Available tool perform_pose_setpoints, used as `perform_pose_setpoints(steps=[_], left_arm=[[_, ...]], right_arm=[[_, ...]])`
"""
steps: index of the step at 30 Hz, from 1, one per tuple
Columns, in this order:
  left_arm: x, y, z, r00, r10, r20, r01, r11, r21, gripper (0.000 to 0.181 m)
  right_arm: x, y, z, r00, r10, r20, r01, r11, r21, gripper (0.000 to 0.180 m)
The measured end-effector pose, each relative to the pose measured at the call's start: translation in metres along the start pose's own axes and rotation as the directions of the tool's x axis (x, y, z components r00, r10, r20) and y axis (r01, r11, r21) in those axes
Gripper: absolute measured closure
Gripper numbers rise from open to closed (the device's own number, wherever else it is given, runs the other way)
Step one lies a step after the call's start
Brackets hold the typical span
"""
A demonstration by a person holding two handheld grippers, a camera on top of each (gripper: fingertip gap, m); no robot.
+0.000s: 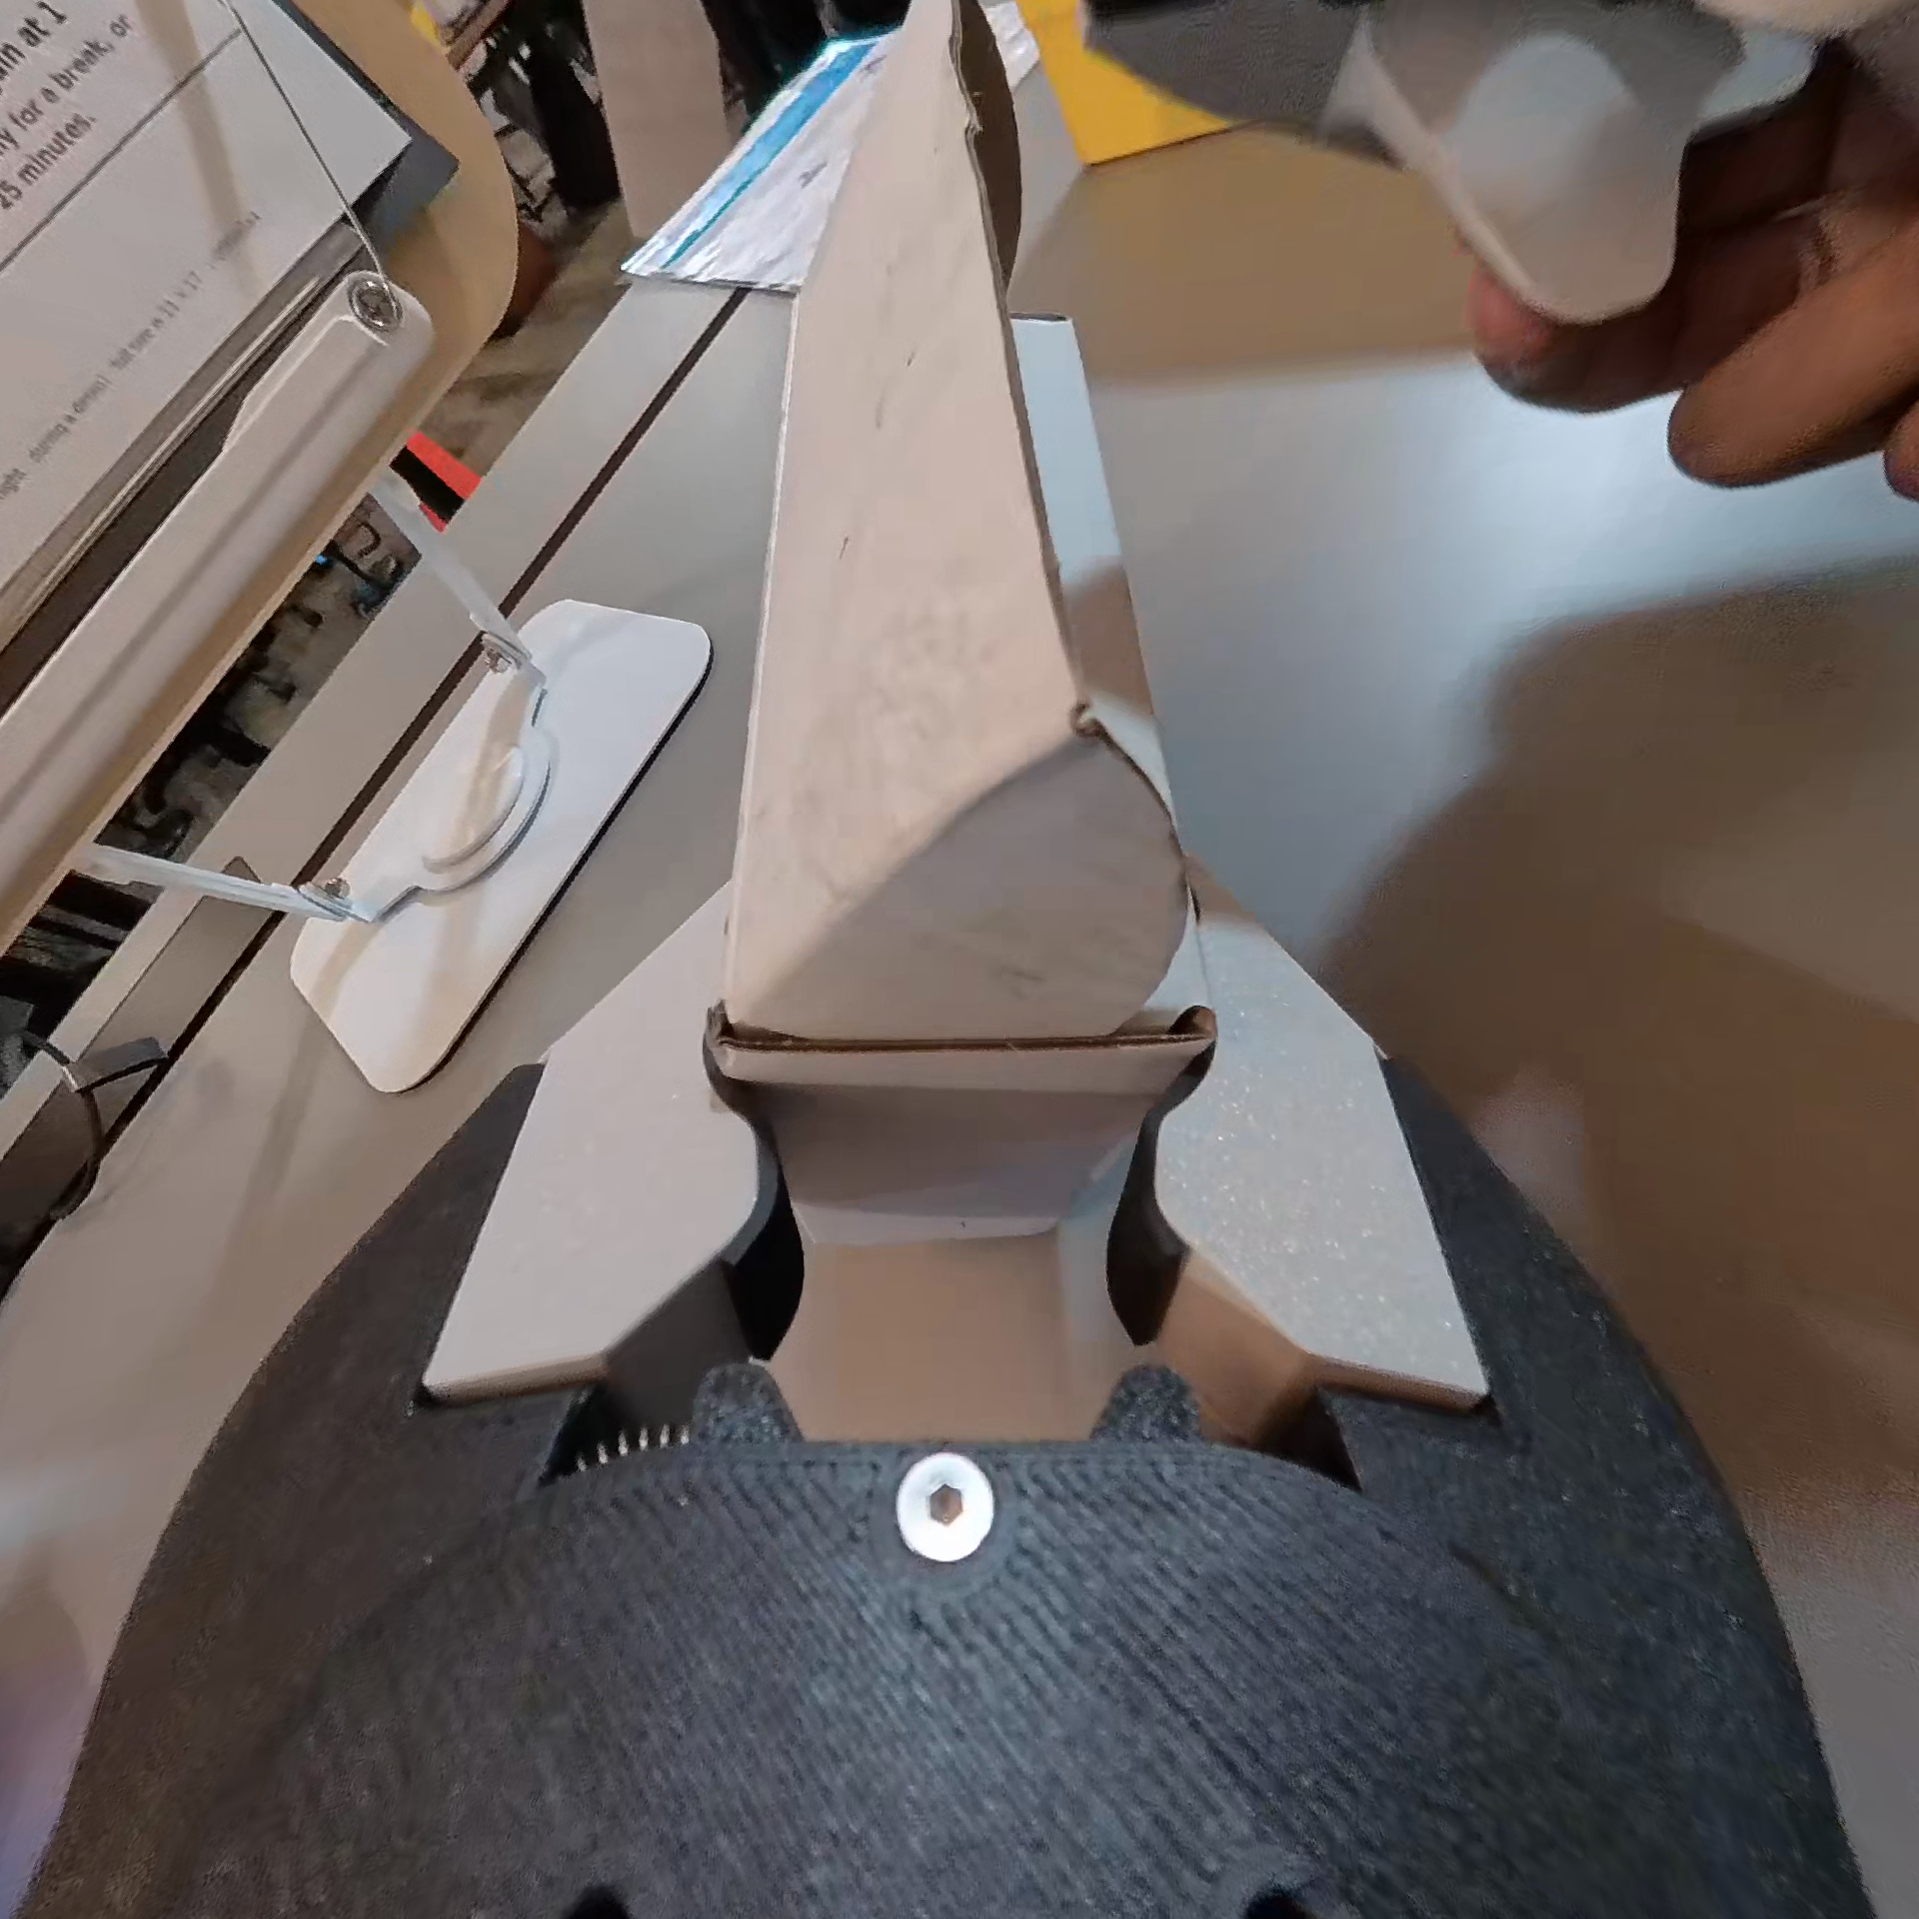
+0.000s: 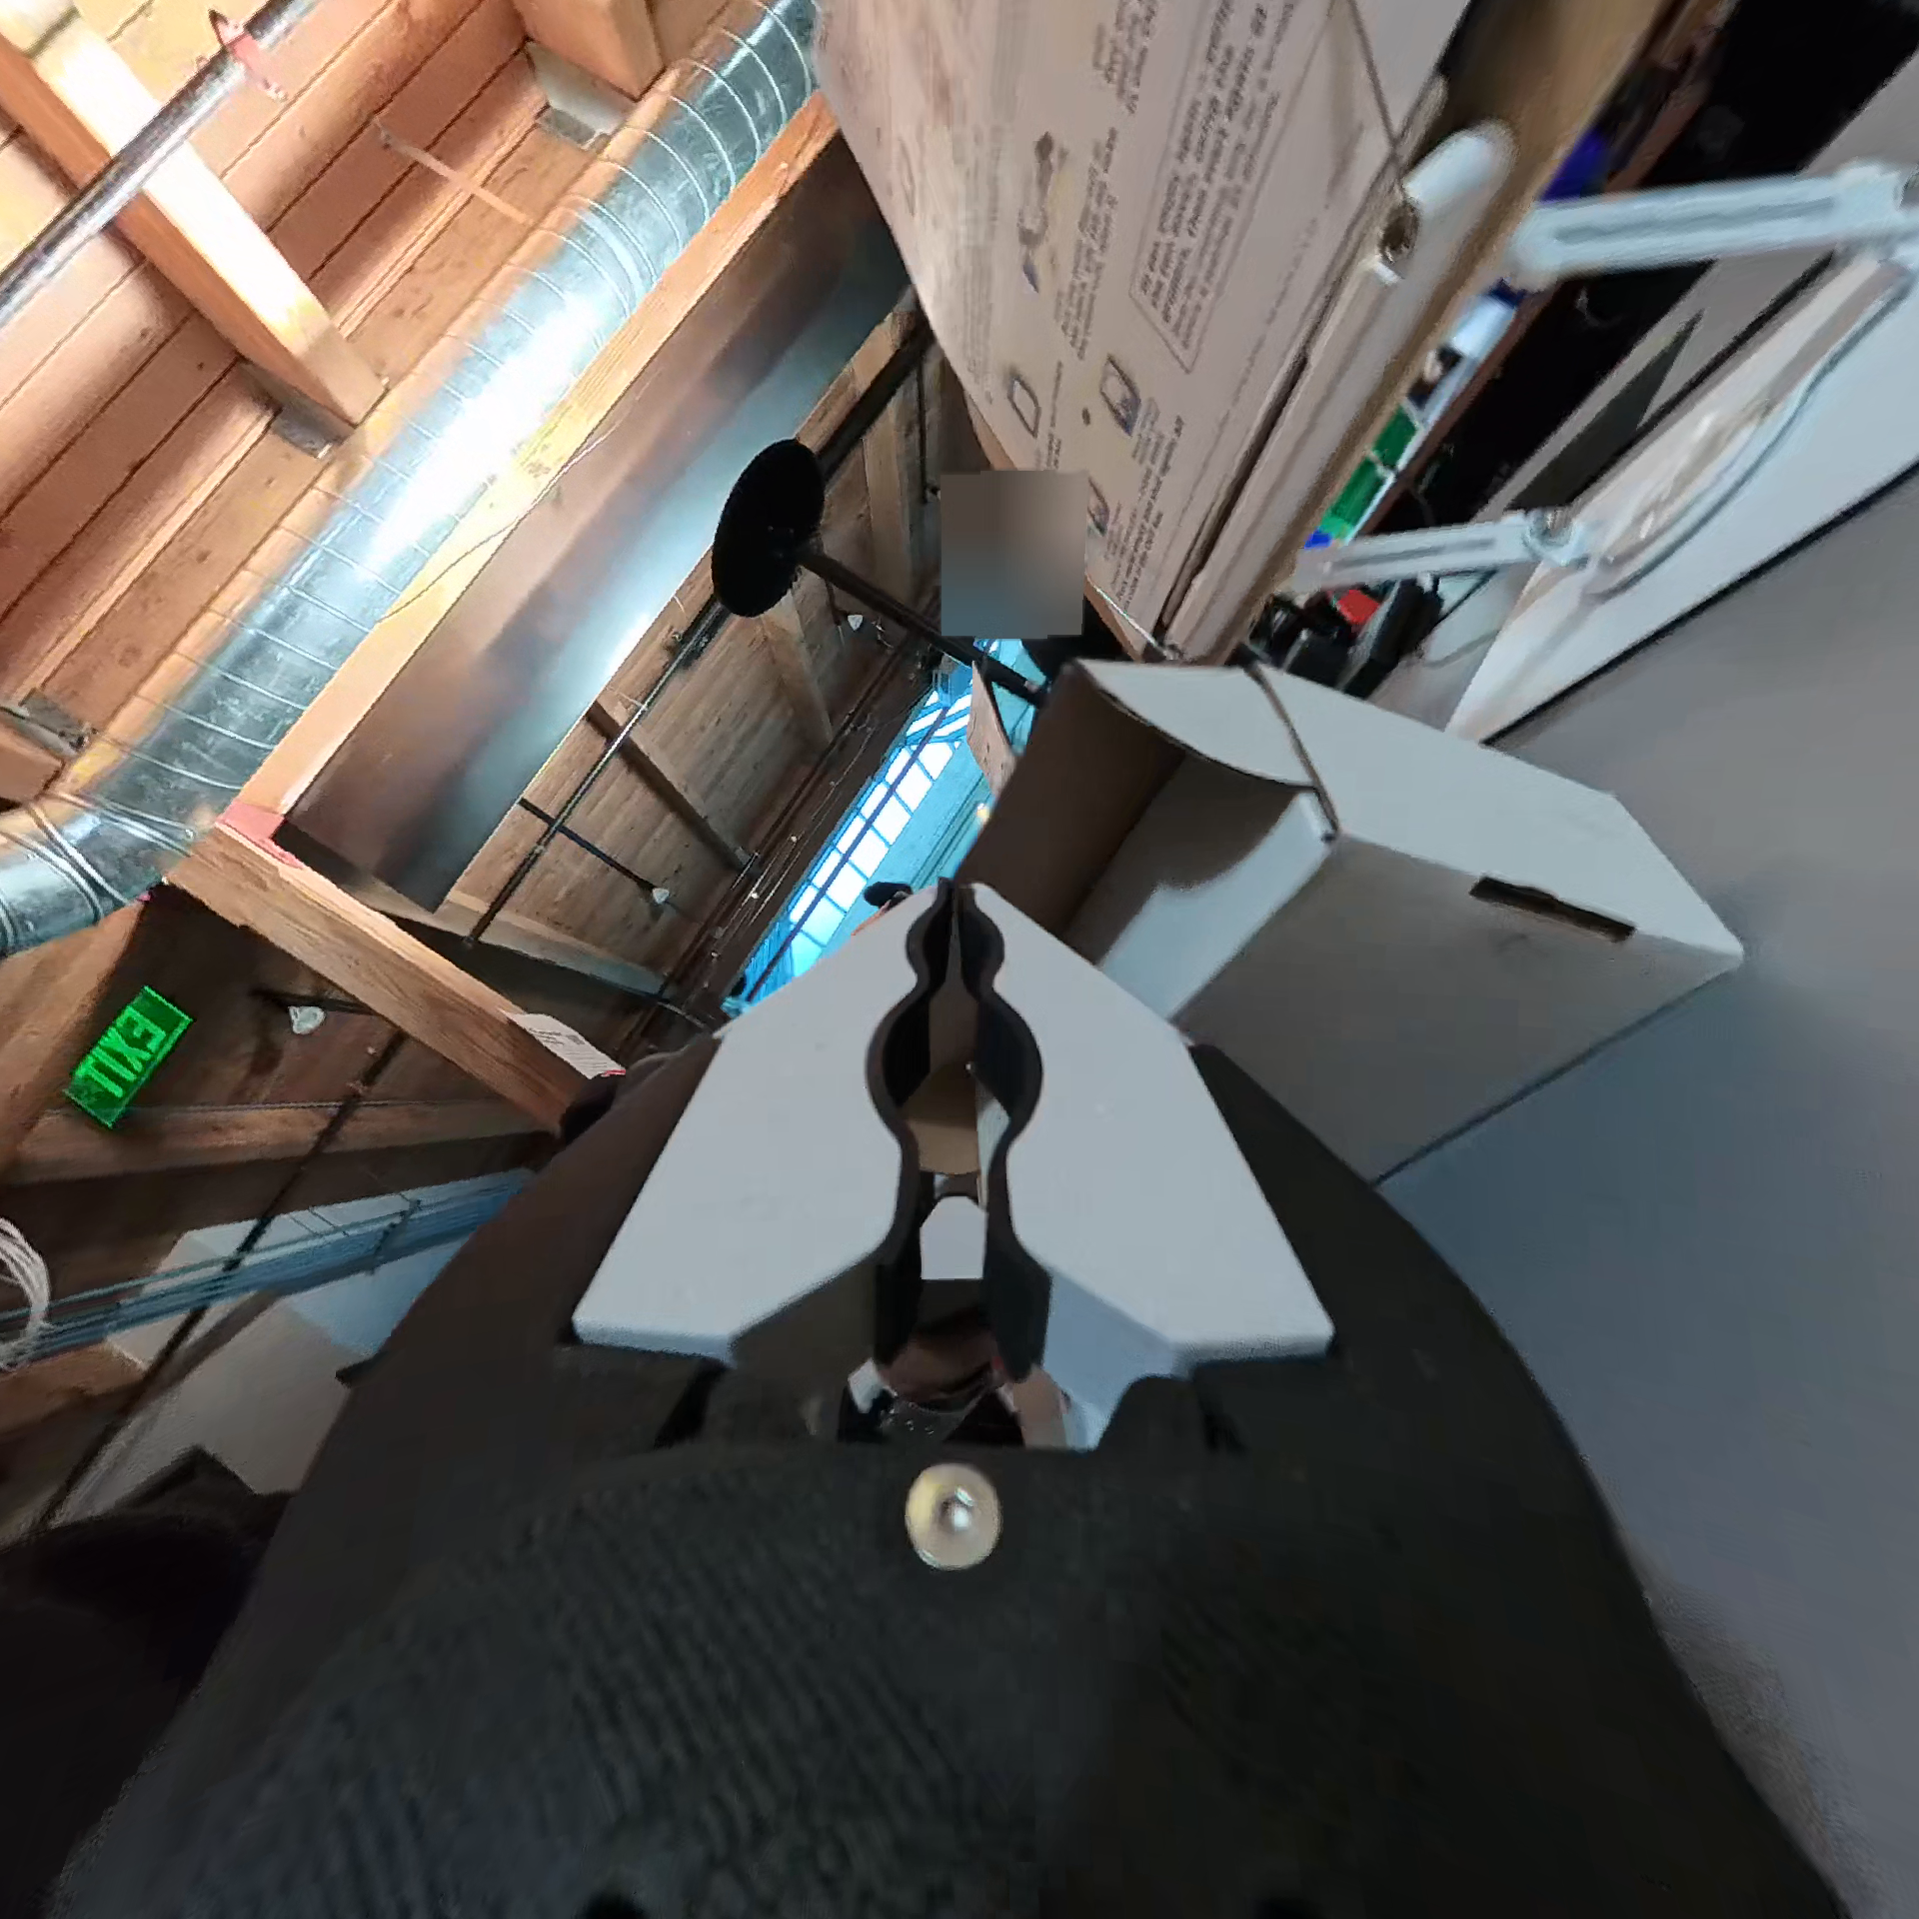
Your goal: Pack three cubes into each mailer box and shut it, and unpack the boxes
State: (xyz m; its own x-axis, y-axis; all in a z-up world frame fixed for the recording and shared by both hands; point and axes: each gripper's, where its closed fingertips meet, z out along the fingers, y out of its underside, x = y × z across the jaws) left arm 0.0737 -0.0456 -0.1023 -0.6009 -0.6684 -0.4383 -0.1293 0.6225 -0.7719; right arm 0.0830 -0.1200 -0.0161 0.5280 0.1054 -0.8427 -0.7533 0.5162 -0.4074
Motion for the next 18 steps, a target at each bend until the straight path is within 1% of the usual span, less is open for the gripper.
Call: perform_pose_setpoints(steps=[2,4,7,13,16,18], left_arm=[[0.001,0.0,0.0,1.0,0.013,0.002,-0.013,1.0,0.003,0.107],[0.002,0.001,0.0,0.999,0.054,0.008,-0.054,0.999,0.005,0.108],[0.005,0.002,-0.001,0.986,0.163,0.029,-0.163,0.987,0.005,0.108],[0.015,0.001,-0.003,0.957,0.288,0.021,-0.289,0.956,0.043,0.107],[0.021,0.002,-0.004,0.934,0.358,0.021,-0.358,0.931,0.065,0.105],[0.02,0.002,-0.004,0.918,0.394,0.057,-0.397,0.915,0.071,0.103]], right_arm=[[0.007,0.008,0.002,0.998,0.069,-0.008,-0.069,0.997,-0.035,0.177],[0.01,0.014,0.004,0.996,0.088,-0.016,-0.089,0.994,-0.058,0.177],[0.008,0.016,0.005,0.999,0.02,-0.031,-0.022,0.997,-0.079,0.18],[-0.004,0.013,0.007,0.989,-0.145,-0.016,0.143,0.985,-0.097,0.178],[-0.004,0.014,0.007,0.982,-0.184,-0.031,0.18,0.978,-0.108,0.177],[0.001,0.012,0.005,0.981,-0.185,-0.058,0.179,0.979,-0.098,0.179]])
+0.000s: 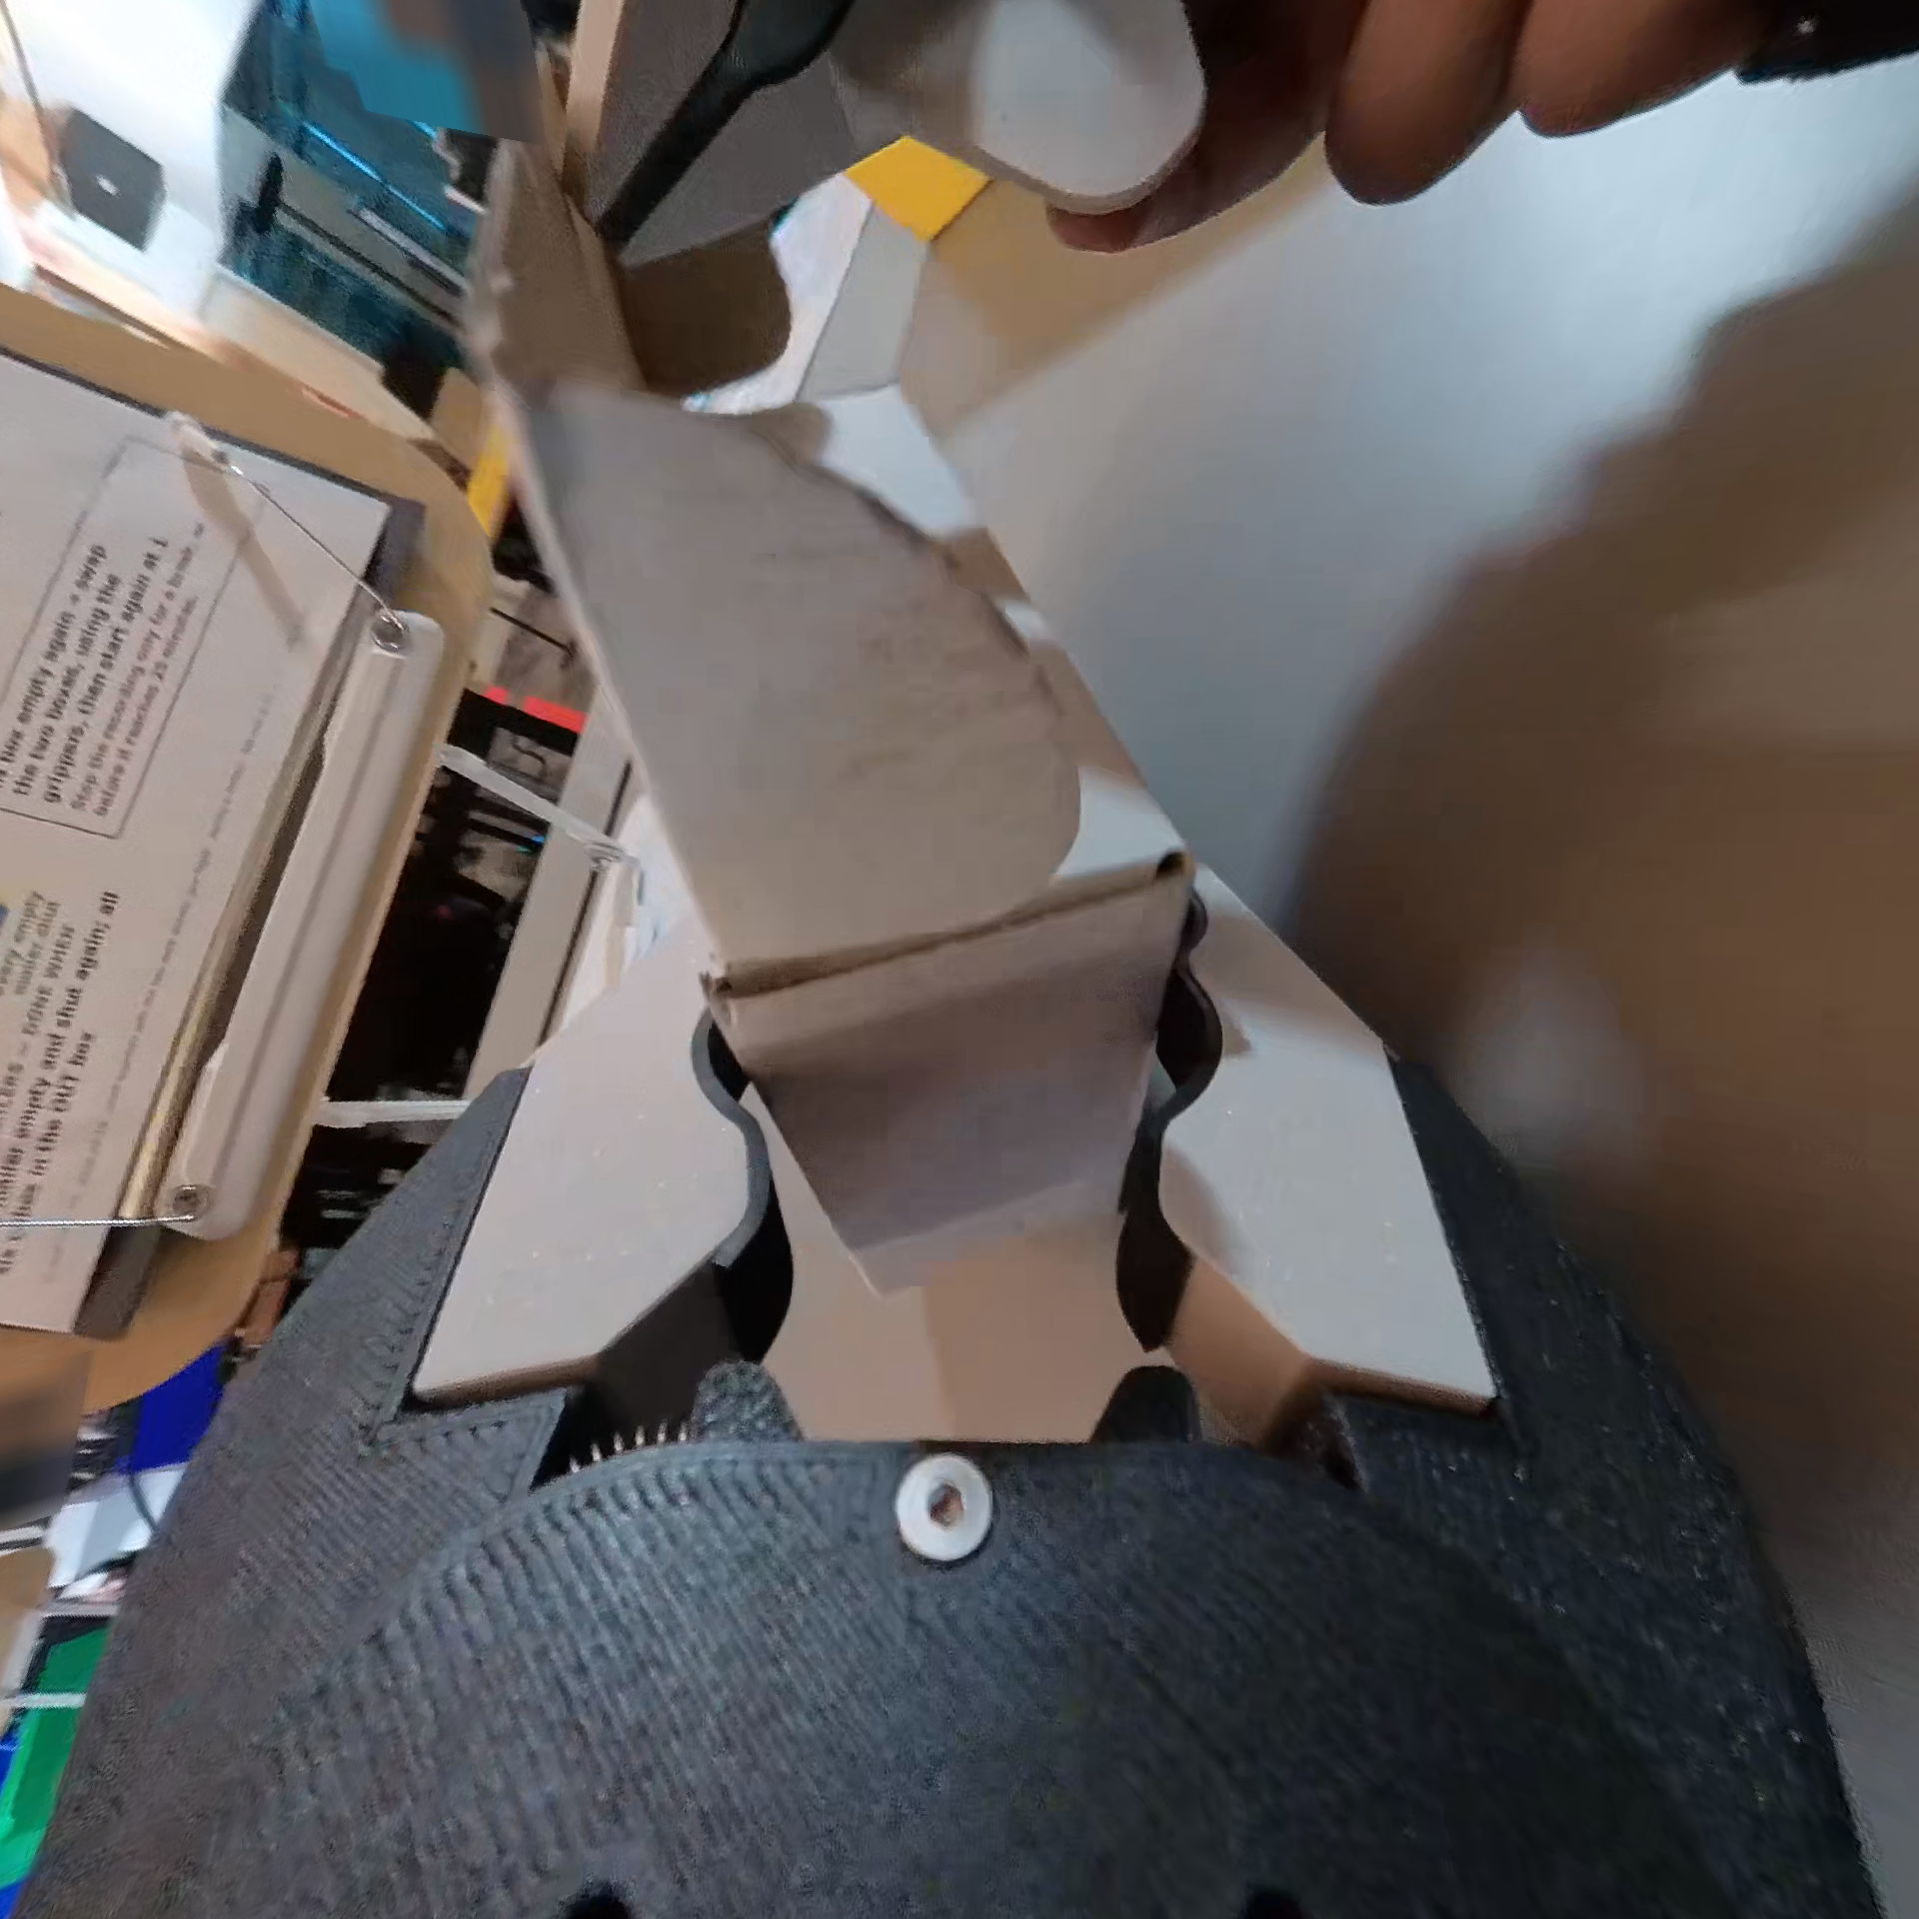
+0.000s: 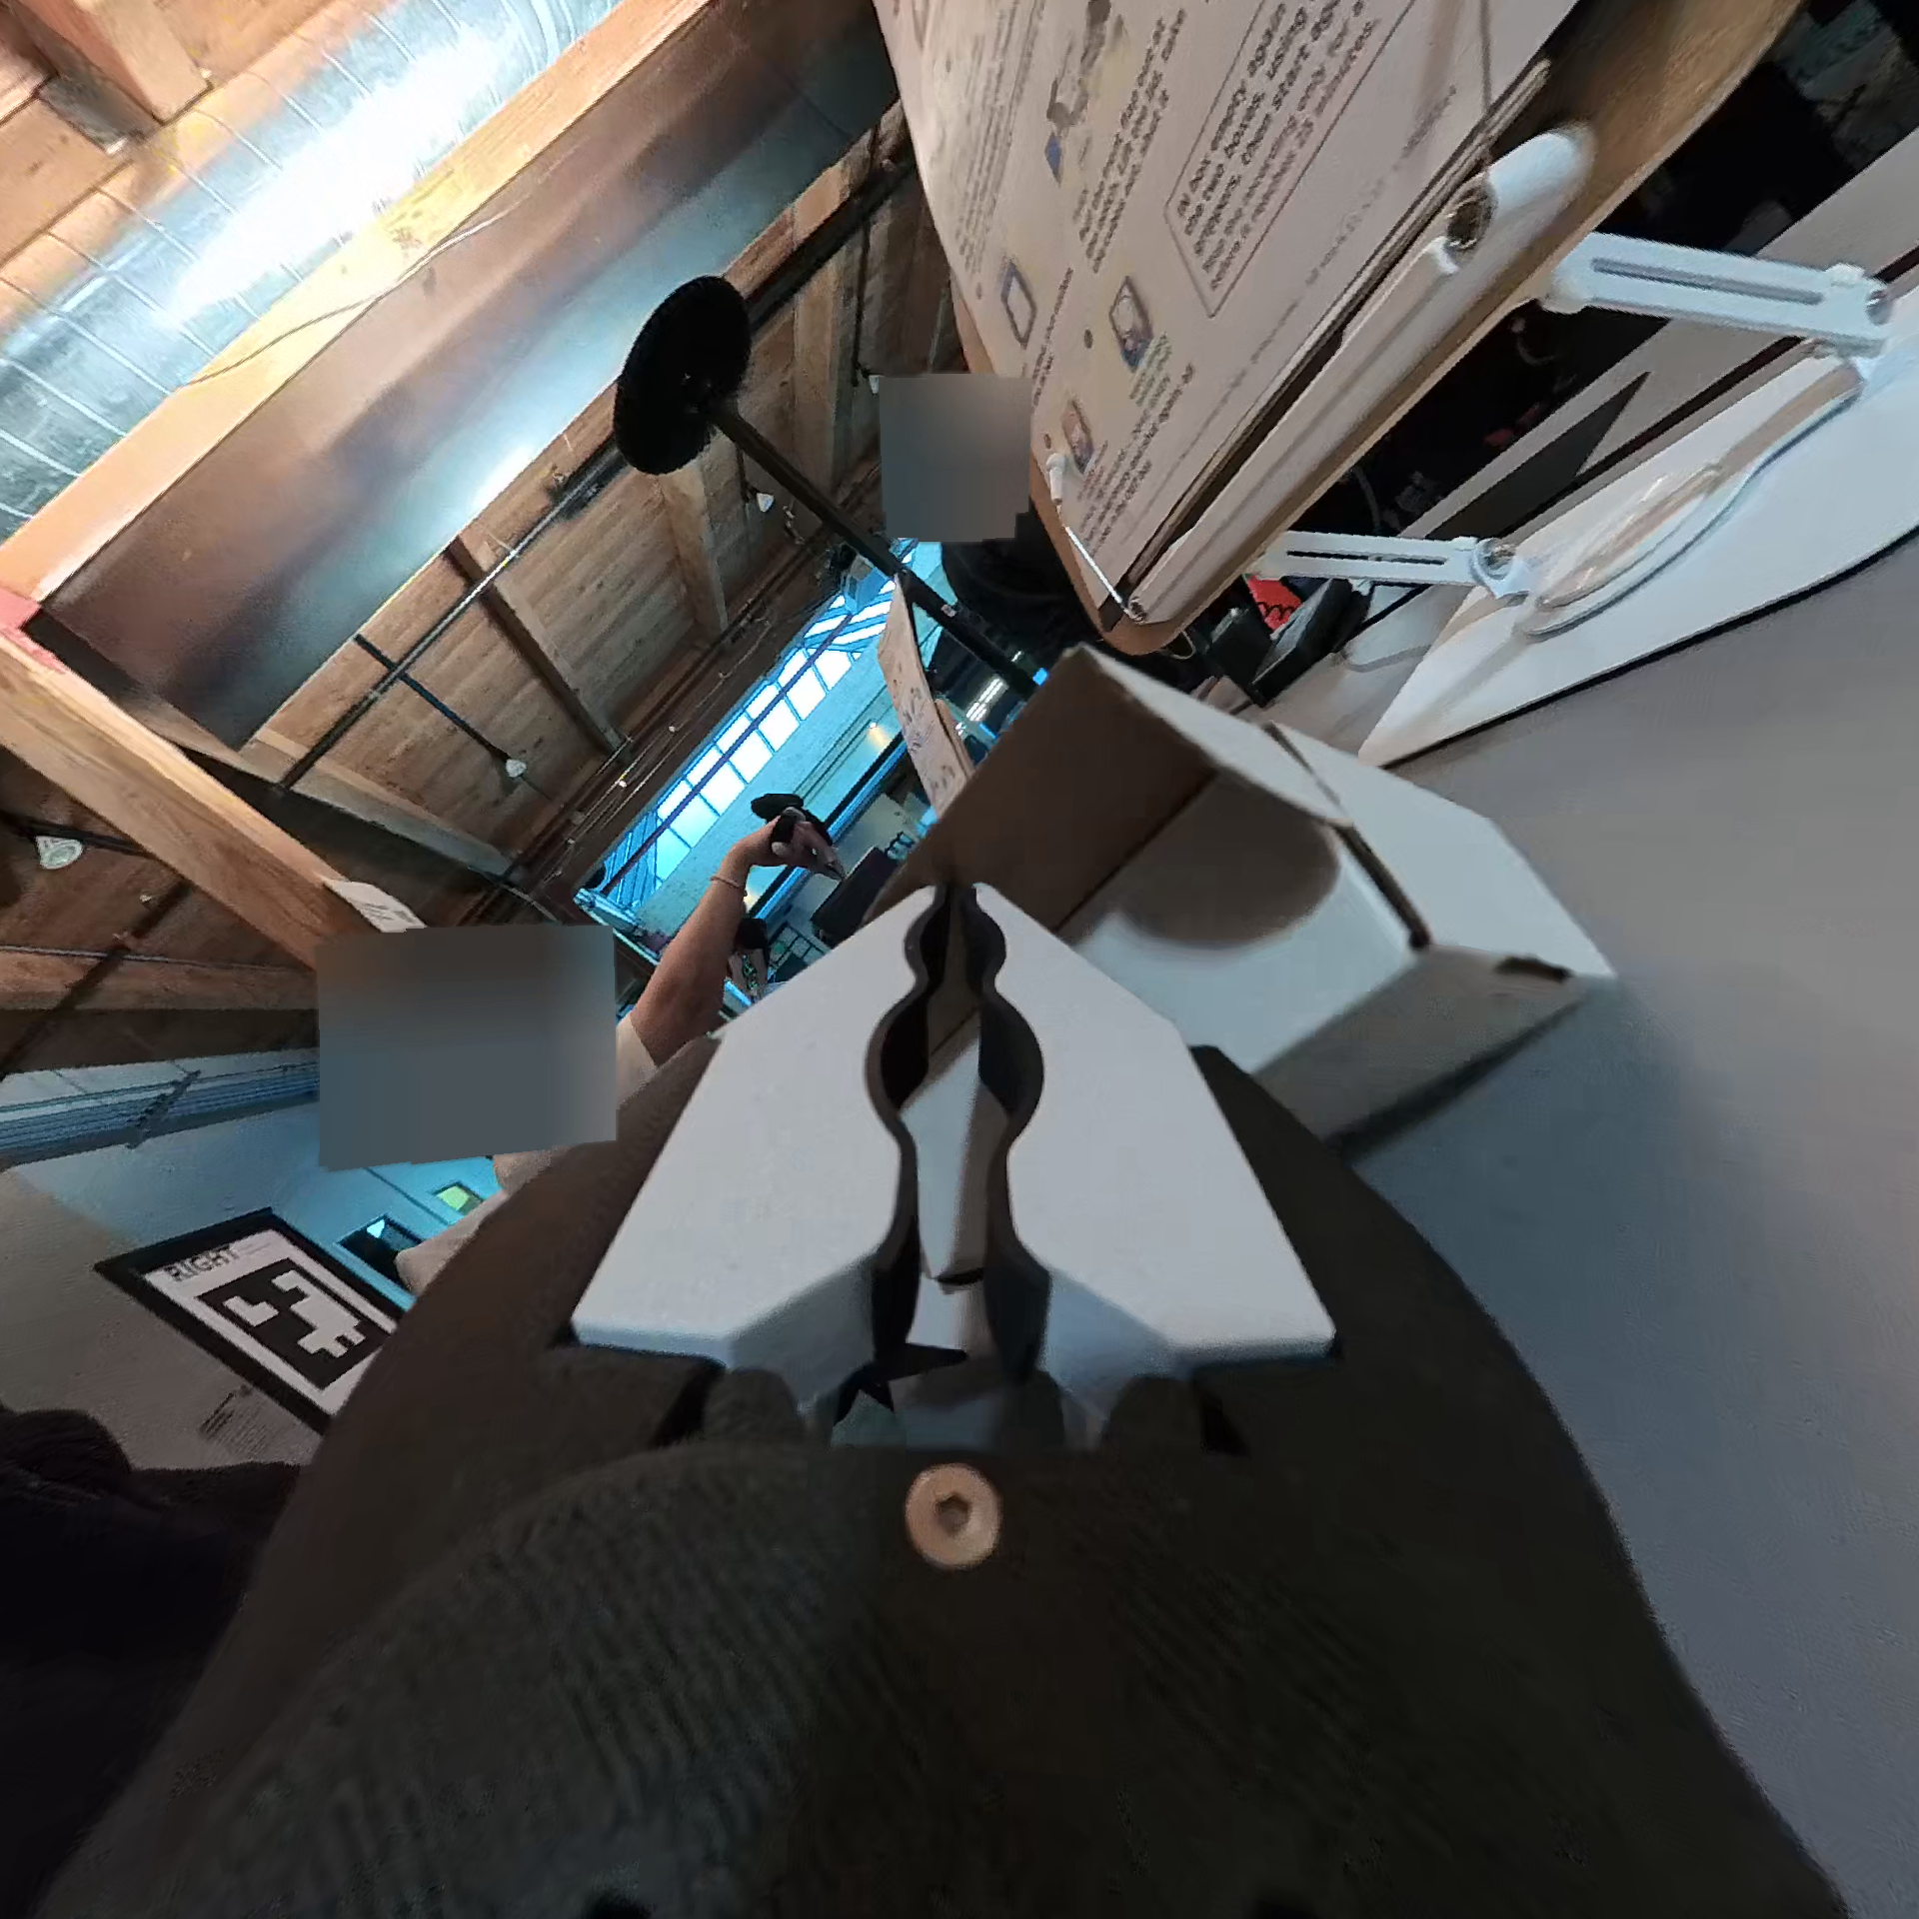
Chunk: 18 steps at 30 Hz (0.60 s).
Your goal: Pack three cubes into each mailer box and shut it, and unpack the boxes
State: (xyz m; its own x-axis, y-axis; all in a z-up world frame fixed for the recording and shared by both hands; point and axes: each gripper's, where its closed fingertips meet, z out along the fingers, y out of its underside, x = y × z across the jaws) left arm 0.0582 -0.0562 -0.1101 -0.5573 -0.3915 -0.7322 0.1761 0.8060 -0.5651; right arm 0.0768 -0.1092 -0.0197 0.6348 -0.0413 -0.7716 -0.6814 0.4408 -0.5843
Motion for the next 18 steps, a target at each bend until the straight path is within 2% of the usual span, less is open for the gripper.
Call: perform_pose_setpoints(steps=[3,10,15,18], left_arm=[[0.005,-0.007,-0.001,1.0,0.012,-0.006,-0.012,0.999,0.046,0.101],[-0.002,-0.034,-0.017,0.985,-0.164,-0.06,0.174,0.956,0.236,0.1],[-0.008,-0.038,-0.025,0.983,-0.178,-0.044,0.183,0.941,0.284,0.101],[-0.015,-0.055,-0.042,0.961,-0.262,-0.083,0.274,0.892,0.36,0.112]], right_arm=[[0.004,-0.003,-0.002,0.999,0.048,0.003,-0.048,0.999,0.019,0.179],[0.005,-0.001,-0.002,0.998,0.06,0.004,-0.06,0.998,0.015,0.174],[0.009,-0.002,-0.003,0.996,0.091,-0.003,-0.091,0.996,0.024,0.174],[0.009,-0.002,-0.003,0.996,0.092,-0.005,-0.091,0.996,0.024,0.175]])
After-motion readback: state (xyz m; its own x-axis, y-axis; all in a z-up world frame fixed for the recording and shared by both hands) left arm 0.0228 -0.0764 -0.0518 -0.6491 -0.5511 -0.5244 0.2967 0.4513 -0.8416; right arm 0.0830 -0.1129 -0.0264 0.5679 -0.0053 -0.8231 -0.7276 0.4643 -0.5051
